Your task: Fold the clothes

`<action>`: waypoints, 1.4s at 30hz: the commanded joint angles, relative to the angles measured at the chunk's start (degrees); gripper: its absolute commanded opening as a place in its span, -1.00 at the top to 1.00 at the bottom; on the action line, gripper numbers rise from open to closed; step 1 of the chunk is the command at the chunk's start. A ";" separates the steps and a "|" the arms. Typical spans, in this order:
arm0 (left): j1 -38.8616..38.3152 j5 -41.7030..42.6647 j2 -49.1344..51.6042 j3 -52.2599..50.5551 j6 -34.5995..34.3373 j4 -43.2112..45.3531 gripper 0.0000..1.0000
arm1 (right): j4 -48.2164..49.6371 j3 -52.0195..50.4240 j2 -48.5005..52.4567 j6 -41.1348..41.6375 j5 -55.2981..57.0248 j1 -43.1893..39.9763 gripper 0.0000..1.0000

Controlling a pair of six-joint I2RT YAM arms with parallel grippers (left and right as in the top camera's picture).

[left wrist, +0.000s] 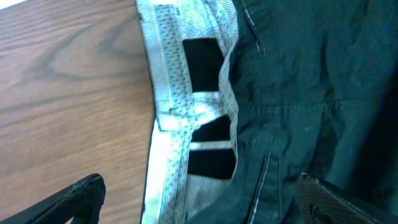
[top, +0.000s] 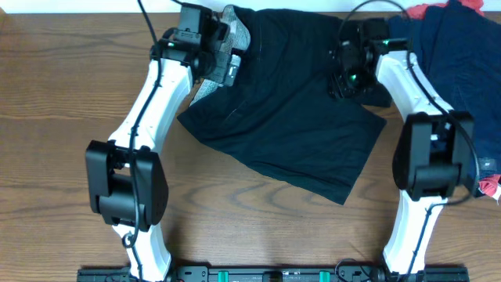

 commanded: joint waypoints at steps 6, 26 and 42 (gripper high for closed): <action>-0.07 -0.02 7.69 0.61 2.95 3.21 -0.97 | -1.49 2.27 -11.04 9.16 -2.82 0.79 -0.11; 0.20 -11.21 12.11 0.61 -17.53 -0.11 0.88 | -2.43 2.27 -11.78 10.67 -2.40 0.02 -0.05; 6.56 -11.19 10.38 0.63 -30.36 -15.47 -0.96 | -6.51 2.27 -11.78 12.22 -2.62 0.79 -0.53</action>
